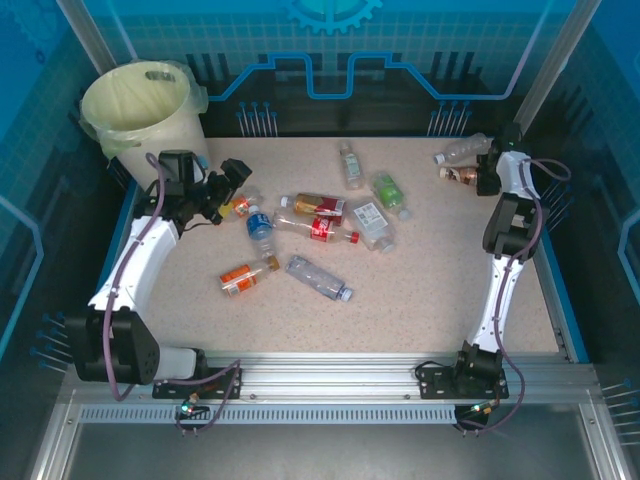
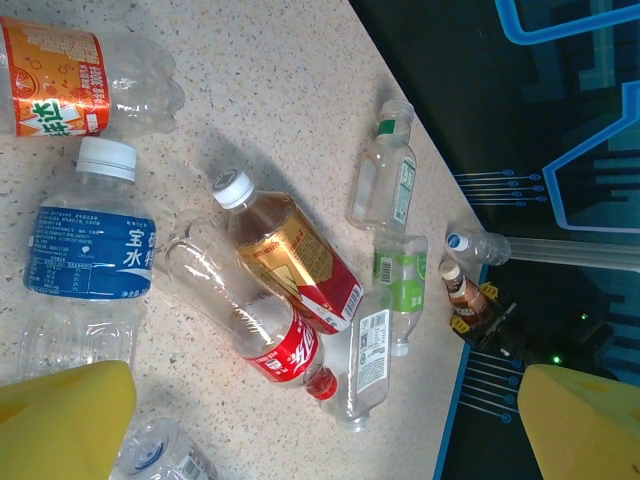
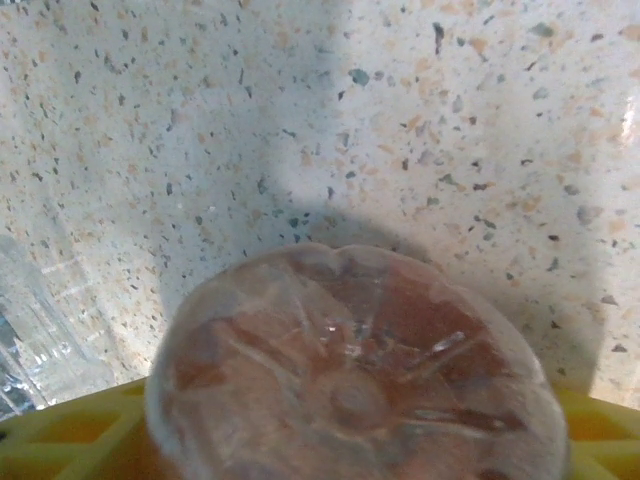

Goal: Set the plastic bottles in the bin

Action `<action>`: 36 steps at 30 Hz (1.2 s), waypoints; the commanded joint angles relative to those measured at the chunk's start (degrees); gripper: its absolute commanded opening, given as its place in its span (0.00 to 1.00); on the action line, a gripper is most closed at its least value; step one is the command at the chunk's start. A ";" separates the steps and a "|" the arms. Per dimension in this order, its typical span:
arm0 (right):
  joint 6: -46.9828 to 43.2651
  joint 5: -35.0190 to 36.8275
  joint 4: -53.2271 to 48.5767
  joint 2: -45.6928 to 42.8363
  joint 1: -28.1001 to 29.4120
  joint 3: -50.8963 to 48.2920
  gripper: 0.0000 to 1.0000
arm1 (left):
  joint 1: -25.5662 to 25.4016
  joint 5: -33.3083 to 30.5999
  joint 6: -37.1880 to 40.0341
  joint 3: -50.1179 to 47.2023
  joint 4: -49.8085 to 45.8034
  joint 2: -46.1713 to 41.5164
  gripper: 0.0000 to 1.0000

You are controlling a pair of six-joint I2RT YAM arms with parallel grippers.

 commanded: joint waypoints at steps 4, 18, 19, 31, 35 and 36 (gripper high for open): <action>-4.28 -1.40 8.00 -7.29 -0.97 -13.84 0.55 | -0.05 1.99 4.23 -3.67 5.18 -2.11 0.99; -14.03 -7.39 32.59 -30.89 -0.25 -46.53 0.33 | -0.69 15.43 6.26 -5.61 11.42 0.19 0.99; -15.53 -8.41 33.70 -32.61 -0.10 -48.60 0.32 | -1.03 14.48 5.69 -6.31 12.27 -0.50 0.99; -31.20 -14.08 42.02 -57.43 6.87 -73.25 0.26 | -9.82 2.48 8.65 -7.65 9.97 -5.25 0.99; -34.71 -15.94 42.62 -65.30 10.98 -78.54 0.26 | -14.32 -0.10 9.24 -6.84 9.06 -3.58 0.99; -35.46 -16.70 42.16 -67.50 12.13 -79.53 0.26 | -15.02 -0.07 8.66 -6.01 8.26 -2.50 0.99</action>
